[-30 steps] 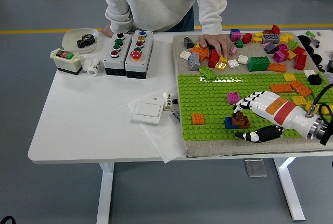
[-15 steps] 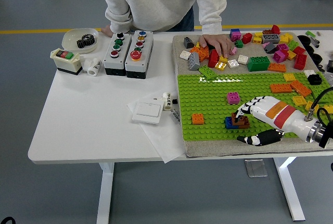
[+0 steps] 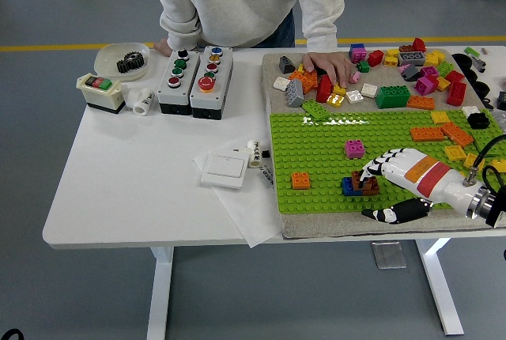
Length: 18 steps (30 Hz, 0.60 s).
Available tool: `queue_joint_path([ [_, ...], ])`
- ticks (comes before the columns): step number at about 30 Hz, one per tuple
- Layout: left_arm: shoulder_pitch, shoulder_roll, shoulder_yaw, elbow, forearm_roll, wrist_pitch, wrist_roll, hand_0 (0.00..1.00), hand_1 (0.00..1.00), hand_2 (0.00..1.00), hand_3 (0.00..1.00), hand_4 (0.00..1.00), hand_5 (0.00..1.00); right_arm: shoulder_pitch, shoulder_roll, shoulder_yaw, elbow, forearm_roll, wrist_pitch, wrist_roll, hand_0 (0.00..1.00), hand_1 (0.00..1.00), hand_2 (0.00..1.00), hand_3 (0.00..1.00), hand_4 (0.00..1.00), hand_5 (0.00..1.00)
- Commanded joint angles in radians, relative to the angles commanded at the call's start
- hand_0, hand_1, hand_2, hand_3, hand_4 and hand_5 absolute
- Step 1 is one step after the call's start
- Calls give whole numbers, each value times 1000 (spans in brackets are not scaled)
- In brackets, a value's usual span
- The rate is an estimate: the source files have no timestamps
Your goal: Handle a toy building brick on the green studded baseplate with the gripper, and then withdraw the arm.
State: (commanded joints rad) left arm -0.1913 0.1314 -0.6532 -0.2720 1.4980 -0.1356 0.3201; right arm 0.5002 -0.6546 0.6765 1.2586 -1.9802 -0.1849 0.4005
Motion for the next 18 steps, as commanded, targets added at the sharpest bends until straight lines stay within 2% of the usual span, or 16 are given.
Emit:
queue_joint_path([
  [18, -4, 1, 6, -1, -9, 2, 0, 733, 729, 735, 596, 659, 599, -3, 2, 6, -9, -9, 7, -5, 709, 681, 712, 588, 800, 657],
])
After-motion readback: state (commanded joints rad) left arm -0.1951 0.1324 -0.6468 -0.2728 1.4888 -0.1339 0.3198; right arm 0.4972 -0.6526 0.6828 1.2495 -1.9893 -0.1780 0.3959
